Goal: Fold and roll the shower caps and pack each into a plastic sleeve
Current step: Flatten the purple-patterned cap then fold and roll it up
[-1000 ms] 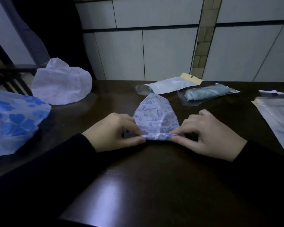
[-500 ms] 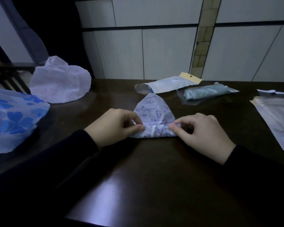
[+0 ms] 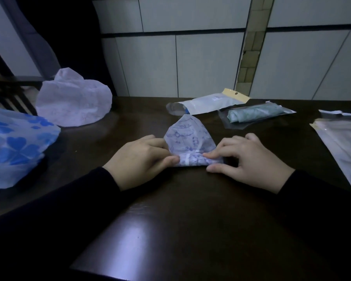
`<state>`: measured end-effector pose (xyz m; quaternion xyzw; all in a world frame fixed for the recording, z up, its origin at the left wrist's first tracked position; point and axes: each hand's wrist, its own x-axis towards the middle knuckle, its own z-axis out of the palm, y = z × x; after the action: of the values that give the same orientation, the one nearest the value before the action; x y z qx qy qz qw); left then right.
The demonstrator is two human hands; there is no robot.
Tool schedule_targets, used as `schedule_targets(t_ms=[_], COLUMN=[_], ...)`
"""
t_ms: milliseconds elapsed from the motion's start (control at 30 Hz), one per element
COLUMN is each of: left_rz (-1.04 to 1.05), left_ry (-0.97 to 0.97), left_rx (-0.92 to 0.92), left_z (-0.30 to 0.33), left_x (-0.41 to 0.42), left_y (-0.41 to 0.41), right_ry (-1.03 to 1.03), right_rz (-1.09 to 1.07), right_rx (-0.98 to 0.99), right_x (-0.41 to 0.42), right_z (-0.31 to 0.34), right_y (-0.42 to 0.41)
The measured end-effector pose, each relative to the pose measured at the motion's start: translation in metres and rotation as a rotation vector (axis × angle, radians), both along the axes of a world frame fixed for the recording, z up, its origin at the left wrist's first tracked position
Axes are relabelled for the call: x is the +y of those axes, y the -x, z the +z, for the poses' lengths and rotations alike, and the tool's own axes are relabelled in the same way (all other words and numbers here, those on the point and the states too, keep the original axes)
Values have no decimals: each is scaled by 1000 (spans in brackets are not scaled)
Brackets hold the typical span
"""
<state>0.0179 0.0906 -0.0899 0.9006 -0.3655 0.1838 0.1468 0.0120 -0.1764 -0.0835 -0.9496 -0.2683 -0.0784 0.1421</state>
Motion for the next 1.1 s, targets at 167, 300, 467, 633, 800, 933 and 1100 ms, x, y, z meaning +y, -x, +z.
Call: schedule_targets(t_ms=[167, 300, 467, 633, 800, 933, 1100], left_rz=[-24, -30, -63, 73, 186, 109, -55], left_ry=[40, 17, 54, 90, 19, -17, -53], left_rx=[59, 80, 177, 307, 202, -35, -23], left_z=[-2, 2, 7, 9, 13, 11, 5], left_x=[7, 8, 13, 9, 3, -2, -6], left_y=[-5, -9, -10, -10, -5, 0, 0], right_ry=[-23, 70, -37, -234, -113, -157, -45], right_rz=[-7, 27, 21, -94, -181, -108, 40], right_rx=[37, -121, -40, 241, -30, -271, -336], right_x=[-2, -1, 3, 5, 7, 7, 8], right_z=[2, 3, 8, 5, -4, -3, -4], right_y=[-4, 3, 7, 4, 7, 9, 10])
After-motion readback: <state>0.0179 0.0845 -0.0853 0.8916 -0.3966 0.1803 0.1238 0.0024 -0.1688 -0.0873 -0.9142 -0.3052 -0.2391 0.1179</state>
